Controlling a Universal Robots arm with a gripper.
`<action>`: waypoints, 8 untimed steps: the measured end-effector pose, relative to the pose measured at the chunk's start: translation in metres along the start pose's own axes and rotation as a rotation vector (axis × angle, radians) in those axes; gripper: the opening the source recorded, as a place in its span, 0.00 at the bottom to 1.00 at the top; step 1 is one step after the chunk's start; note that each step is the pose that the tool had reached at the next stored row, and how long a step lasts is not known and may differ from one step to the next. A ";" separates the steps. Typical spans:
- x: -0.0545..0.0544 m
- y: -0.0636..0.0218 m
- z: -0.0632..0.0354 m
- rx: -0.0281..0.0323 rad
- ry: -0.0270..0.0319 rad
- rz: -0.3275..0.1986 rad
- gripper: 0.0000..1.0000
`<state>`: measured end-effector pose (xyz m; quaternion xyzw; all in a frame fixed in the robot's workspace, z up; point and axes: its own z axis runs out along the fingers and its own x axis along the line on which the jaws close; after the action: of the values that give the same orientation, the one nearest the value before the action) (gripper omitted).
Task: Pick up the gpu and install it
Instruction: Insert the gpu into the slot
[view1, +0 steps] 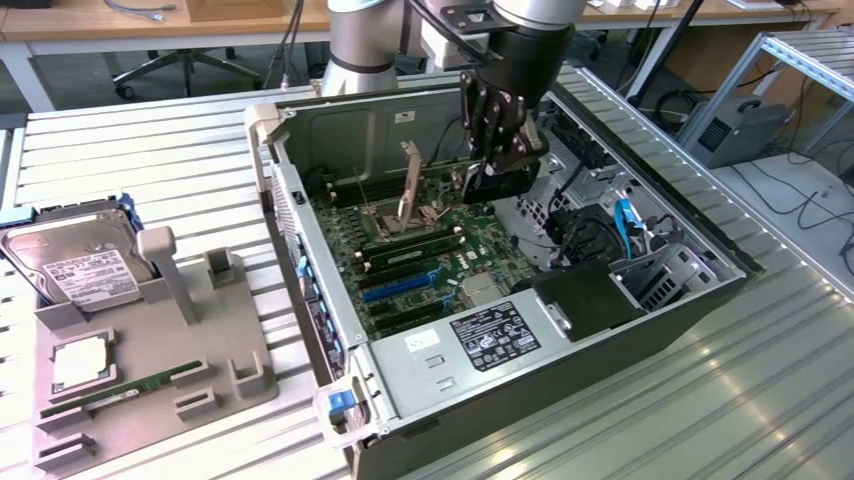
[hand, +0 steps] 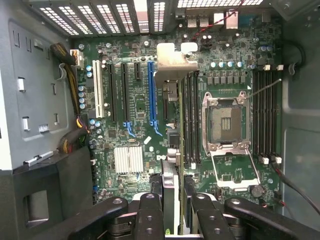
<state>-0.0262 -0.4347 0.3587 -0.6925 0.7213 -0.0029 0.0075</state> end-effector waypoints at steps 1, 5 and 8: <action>0.000 0.0001 0.0001 0.0000 0.0000 0.000 0.27; 0.001 0.0004 0.0003 0.0000 0.0000 0.000 0.27; 0.002 0.0005 0.0004 0.0000 0.0000 0.000 0.27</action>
<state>-0.0269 -0.4365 0.3582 -0.6925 0.7213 -0.0028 0.0075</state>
